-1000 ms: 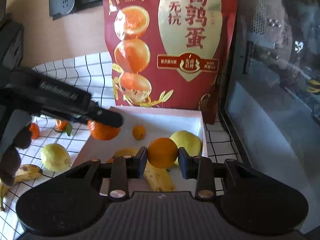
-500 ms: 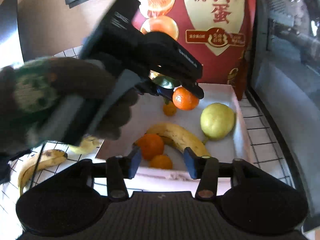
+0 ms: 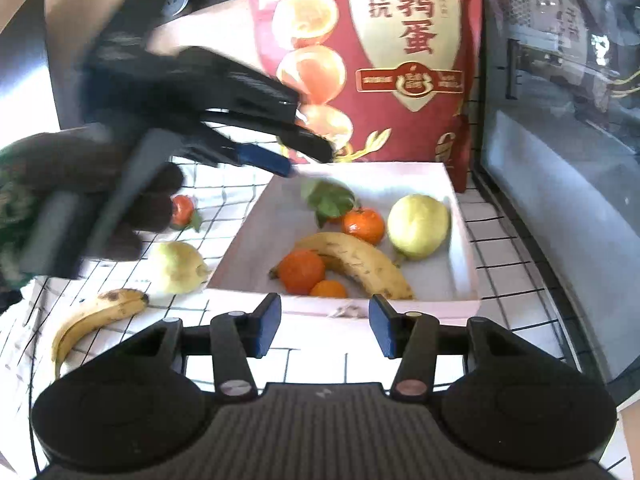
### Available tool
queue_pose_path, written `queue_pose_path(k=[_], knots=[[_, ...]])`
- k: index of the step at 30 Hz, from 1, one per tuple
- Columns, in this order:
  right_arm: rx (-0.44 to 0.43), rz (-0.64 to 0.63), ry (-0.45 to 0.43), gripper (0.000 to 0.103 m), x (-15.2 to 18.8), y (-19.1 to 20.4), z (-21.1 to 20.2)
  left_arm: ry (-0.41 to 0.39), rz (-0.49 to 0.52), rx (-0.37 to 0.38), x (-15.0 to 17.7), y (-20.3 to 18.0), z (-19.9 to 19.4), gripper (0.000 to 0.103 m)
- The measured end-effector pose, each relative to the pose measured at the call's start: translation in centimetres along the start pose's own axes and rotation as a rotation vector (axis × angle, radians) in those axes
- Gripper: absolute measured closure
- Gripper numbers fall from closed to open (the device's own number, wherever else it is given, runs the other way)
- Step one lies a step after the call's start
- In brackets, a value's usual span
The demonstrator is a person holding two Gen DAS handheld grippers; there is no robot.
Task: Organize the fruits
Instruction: 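Open the right gripper over the box while the left releases the leafy tangerine, then move the left gripper to the Sofia-sticker banana and close on it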
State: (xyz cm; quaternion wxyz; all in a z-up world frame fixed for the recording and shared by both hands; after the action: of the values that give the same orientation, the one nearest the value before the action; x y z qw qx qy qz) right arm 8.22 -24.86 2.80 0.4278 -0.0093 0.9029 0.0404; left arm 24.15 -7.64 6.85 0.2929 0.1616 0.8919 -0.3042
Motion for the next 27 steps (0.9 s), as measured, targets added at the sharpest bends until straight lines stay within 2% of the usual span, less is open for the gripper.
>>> queue_pose_path(k=[3,7,10,14,19,27], knots=[[-0.022,-0.018,0.015,0.055,0.7,0.7,-0.1,-0.005,-0.023,-0.088,2.3,3.6,-4.6,0.051],[-0.076,-0.025,0.028,0.054,1.9,2.0,-0.3,0.003,-0.143,-0.284,5.7,9.4,-9.5,0.051],[-0.118,-0.034,0.050,0.054,2.9,3.3,-0.2,0.007,-0.214,-0.375,8.3,12.1,-11.9,0.051],[-0.158,-0.081,0.102,0.054,4.1,5.1,0.5,0.005,-0.258,-0.366,10.7,12.5,-13.1,0.051],[-0.177,-0.141,0.146,0.054,5.5,6.9,0.6,0.024,-0.212,-0.367,12.4,10.7,-13.0,0.051],[-0.182,-0.183,0.188,0.054,6.7,7.9,0.7,0.083,0.010,-0.477,13.4,8.1,-11.0,0.047]])
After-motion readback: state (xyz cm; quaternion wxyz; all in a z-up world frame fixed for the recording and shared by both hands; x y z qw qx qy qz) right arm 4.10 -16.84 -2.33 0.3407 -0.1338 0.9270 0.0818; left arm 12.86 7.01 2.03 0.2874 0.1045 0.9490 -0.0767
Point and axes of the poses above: each gripper's, at about its wrist camera, not at the fingertips, and z roughly the way its jaws point, y to its left, x to its underside, the point moved 3 cm from there along z, roughly the way its jaws point, and after that the axes turned 6 degrees about x, right-handed, at the moved point
